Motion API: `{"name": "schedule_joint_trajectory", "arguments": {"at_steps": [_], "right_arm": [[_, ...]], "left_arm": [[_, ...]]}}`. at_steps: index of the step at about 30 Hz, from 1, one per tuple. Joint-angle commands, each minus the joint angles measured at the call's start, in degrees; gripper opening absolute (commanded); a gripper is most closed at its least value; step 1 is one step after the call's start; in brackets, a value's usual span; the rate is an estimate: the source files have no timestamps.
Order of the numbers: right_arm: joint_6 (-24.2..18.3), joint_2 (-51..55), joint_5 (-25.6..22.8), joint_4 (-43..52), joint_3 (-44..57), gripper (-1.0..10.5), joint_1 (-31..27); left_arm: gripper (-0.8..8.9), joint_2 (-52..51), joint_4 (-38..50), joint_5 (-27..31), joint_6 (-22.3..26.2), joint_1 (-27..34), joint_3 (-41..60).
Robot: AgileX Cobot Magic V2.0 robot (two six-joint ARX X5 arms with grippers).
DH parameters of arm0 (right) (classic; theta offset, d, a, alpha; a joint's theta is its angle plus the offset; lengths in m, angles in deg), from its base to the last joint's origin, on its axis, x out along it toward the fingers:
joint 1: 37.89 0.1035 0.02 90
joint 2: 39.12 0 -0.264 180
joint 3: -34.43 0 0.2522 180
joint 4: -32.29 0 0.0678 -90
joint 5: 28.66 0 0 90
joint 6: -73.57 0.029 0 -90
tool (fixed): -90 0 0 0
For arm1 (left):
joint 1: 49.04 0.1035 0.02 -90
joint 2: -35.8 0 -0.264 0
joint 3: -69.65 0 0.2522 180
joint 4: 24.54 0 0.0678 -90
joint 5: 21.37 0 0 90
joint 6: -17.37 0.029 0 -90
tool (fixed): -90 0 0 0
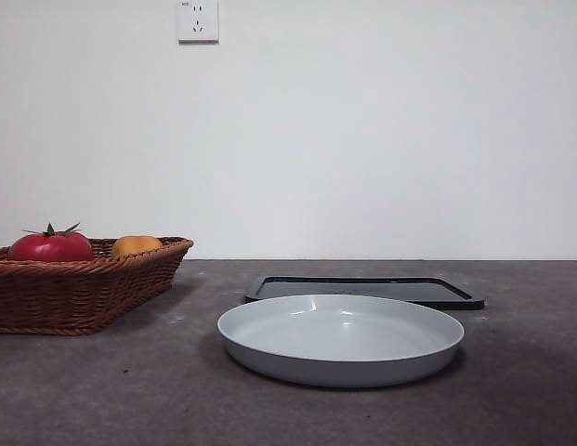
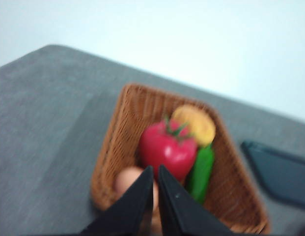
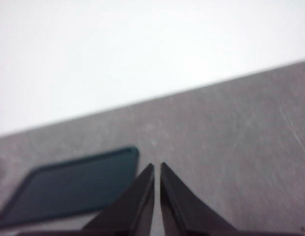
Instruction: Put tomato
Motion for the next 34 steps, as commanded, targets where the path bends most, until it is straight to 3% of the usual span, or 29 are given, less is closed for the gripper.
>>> {"name": "schedule_joint_trajectory", "arguments": {"at_steps": [1,9,16,21,26,34], "right_arm": [[3.5,-2.7,0.6,-2.1,-4.7,0.1,-0.1],[2.6,-15.5,8.5,-9.9,-20.5,0.1,0.0],[0.8,-26.2,18.7,-16.8,-29.6,0.1,0.6],[-0.3,-32.3,25.2,-20.8,-33.3,0.1,4.1],[-0.3,-37.0,24.4,-23.5,-35.3,0.1,11.0],[-0.2,-42.1,13.5,-28.6,-36.7,0.1,26.4]], "left_arm": [[0.16,2.3,1.0,0.0,-4.0,0.1,-3.8],[0.16,15.0,-4.1,-4.2,-5.0,0.1,-19.5],[0.16,29.0,-11.5,-17.3,-5.1,0.0,-33.0],[0.16,37.6,-15.6,-25.5,-5.0,-1.8,-38.8],[0.16,43.4,-16.9,-28.3,-5.0,-6.0,-41.3],[0.16,47.1,-21.3,-29.3,-2.3,-15.1,-41.6]]}}
